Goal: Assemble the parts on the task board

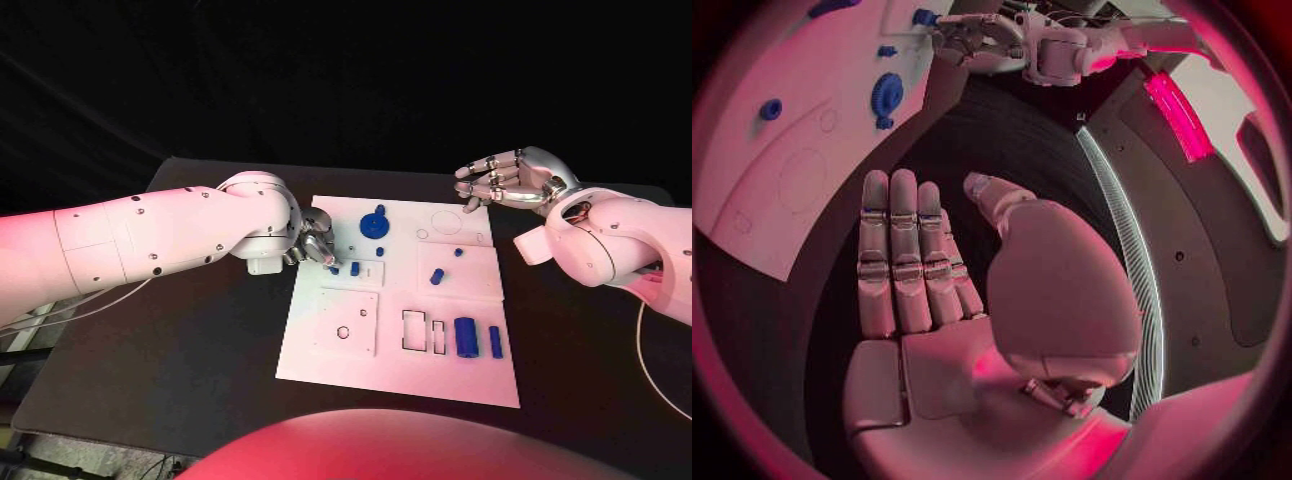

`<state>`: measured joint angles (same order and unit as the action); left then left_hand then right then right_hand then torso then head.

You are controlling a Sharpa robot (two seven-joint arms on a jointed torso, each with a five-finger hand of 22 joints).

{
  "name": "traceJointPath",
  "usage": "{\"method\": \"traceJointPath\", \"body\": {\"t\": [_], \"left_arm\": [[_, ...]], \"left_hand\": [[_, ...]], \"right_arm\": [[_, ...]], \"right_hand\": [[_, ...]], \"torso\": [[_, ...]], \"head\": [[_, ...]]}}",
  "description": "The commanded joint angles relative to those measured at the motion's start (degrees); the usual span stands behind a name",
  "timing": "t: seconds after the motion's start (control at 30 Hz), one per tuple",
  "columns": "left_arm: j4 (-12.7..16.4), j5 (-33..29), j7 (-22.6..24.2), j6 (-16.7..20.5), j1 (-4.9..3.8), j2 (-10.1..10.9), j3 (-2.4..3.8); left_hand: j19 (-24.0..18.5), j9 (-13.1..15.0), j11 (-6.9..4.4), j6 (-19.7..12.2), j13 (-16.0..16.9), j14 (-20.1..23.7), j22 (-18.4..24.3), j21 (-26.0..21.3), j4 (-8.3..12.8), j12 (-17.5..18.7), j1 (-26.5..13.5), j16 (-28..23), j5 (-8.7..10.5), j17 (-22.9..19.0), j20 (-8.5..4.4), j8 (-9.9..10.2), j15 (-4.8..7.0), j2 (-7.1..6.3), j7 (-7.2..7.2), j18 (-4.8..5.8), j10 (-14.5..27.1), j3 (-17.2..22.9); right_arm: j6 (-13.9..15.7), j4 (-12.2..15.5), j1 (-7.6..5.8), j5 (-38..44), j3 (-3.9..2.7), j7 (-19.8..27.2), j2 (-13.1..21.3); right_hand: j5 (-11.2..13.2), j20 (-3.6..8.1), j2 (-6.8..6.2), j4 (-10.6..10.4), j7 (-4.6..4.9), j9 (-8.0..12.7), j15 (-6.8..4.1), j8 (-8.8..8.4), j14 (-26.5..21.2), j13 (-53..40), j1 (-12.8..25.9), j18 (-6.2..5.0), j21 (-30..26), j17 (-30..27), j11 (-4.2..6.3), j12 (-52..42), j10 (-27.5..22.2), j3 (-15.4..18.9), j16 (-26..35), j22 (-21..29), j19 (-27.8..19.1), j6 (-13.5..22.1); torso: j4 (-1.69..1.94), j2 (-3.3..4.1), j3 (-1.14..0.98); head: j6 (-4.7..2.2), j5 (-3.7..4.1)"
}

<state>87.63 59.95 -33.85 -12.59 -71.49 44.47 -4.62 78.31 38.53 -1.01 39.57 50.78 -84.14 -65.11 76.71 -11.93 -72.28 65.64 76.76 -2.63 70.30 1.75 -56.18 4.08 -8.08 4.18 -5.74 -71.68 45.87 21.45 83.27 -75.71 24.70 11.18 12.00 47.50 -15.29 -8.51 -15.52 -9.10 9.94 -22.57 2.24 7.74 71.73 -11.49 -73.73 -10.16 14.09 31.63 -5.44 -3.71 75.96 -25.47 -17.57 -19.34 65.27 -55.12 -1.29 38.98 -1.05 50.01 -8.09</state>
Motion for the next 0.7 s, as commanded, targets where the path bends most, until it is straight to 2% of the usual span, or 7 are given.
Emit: {"method": "traceJointPath", "body": {"t": [0.03, 0.7], "left_arm": [[0.0, 0.8, 0.1, -1.0, 0.10, -0.1, 0.00], [0.1, 0.9, 0.0, -2.2, 0.20, -0.1, -0.01]], "left_hand": [[0.4, 0.5, 0.01, 0.6, 0.0, -0.9, 0.0, 0.2, 9.1, -0.1, -0.2, -0.1, -0.19, 0.0, 0.04, -0.2, 0.44, -0.03, -0.77, 0.66, -0.4, 9.5], [0.4, 0.5, 0.01, 0.6, -0.1, -0.9, -0.1, 0.3, 9.2, -0.1, -0.3, -0.1, -0.19, 0.0, 0.04, -0.2, 0.44, -0.14, -0.78, 0.67, -0.4, 9.6]], "right_arm": [[-1.0, 0.0, 0.06, 0.0, -0.01, 0.7, 0.0], [-1.0, 0.0, 0.09, 0.0, -0.01, 0.5, 0.0]], "right_hand": [[0.0, -0.05, 0.11, -0.3, 0.01, -0.1, 0.06, -0.20, -0.3, 0.1, 0.0, -0.18, -0.3, 0.1, -0.04, 0.0, -0.3, 0.1, 0.4, 0.1, -0.4, 0.4], [0.0, -0.07, 0.13, -0.3, 0.00, -0.1, 0.05, -0.15, -0.2, 0.1, 0.0, -0.21, -0.3, 0.1, -0.03, -0.1, -0.3, 0.1, 0.4, 0.1, -0.3, 0.4]], "torso": [[0.00, 0.00, 0.02], [-0.03, 0.00, 0.00]], "head": [[-0.01, -0.14], [-0.01, -0.21]]}}
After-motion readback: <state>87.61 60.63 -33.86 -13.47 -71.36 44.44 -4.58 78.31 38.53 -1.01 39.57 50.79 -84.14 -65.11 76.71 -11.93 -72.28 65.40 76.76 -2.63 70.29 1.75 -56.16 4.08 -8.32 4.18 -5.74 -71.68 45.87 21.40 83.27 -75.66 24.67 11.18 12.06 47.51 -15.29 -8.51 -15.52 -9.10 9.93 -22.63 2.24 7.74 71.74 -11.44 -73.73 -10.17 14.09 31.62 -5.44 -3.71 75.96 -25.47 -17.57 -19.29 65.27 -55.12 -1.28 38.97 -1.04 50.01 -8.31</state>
